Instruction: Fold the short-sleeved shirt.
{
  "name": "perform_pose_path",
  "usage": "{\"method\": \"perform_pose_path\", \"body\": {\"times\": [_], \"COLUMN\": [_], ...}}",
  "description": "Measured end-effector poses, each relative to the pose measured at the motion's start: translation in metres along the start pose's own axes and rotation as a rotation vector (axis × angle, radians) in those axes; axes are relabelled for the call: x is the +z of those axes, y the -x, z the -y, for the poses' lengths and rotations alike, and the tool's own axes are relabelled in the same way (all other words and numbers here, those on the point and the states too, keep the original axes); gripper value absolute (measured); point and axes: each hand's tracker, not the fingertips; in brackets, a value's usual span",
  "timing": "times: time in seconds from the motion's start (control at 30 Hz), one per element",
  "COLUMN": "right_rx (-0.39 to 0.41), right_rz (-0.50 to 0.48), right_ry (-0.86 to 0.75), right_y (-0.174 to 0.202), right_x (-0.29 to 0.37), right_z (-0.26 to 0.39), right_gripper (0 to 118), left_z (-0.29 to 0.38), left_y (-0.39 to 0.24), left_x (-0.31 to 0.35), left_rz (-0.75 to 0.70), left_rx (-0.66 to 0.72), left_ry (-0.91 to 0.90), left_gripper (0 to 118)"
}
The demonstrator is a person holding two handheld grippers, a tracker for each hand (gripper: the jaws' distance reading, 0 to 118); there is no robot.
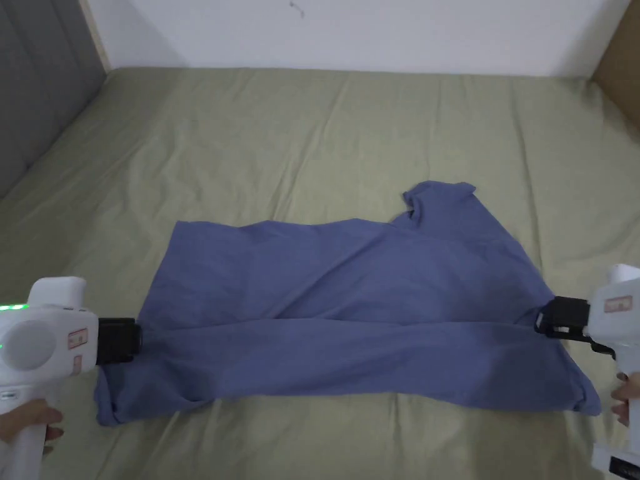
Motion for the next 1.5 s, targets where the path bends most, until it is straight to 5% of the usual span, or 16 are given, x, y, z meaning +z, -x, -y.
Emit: {"method": "perform_pose_path", "body": {"times": [0.1,0.17,0.23,0.3,0.4,0.53,0.63,0.67,0.83,0.9,1.0,1.13,1.23,1.27,1.37,1.5], "right_rx": [0.027,0.031,0.006,-0.035,-0.027,-0.102,-0.060,-0.055,-0.071,-0.078,-0.084,-0.180,-0.134,-0.118,-0.029,-0.119], "right_rz": [-0.020,-0.040,-0.104,-0.155,-0.128,-0.188,-0.151,-0.147,-0.161,-0.151,-0.111,-0.054,0.015,-0.089,-0.022,-0.126], "right_ry": [-0.046,-0.087,-0.098,-0.018,0.007,0.060,0.038,0.031,0.007,0.012,-0.016,0.046,0.036,0.042,0.062,0.050], "right_y": [-0.005,-0.007,-0.009,-0.007,-0.001,0.001,0.008,0.009,0.006,0.004,-0.002,-0.010,0.006,0.010,0.018,-0.007], "right_x": [0.034,0.058,0.073,0.073,0.065,0.056,0.058,0.060,0.062,0.057,0.036,-0.013,-0.016,-0.009,-0.002,0.030], "right_z": [0.023,0.043,0.065,0.089,0.122,0.139,0.141,0.141,0.131,0.121,0.099,0.078,0.081,0.081,0.079,0.076], "right_gripper": [78,72,49,43,5,1,1,1,1,18,72,68,16,16,8,8], "left_z": [0.025,0.046,0.069,0.090,0.108,0.099,0.084,0.081,0.081,0.078,0.071,0.067,0.064,0.063,0.055,0.050], "left_y": [0.013,0.018,0.022,0.020,0.018,0.018,0.011,0.010,-0.004,-0.011,-0.002,-0.003,-0.004,-0.003,0.003,0.014], "left_x": [0.027,0.047,0.058,0.060,0.054,0.036,0.014,0.003,-0.033,-0.022,-0.014,-0.012,-0.006,-0.004,0.008,0.033], "left_rz": [0.010,0.043,0.072,0.069,0.093,0.097,0.083,0.074,-0.003,-0.042,0.026,0.031,0.039,0.044,0.065,0.098], "left_rx": [0.056,0.117,0.140,0.186,0.229,0.244,0.217,0.214,0.231,0.195,0.172,0.195,0.183,0.180,0.158,0.107], "left_ry": [-0.019,-0.049,-0.045,-0.013,-0.025,-0.040,-0.016,-0.013,0.077,0.059,0.016,0.047,0.048,0.047,0.030,0.003], "left_gripper": [100,69,20,14,1,5,89,102,95,84,12,8,8,8,8,8]}}
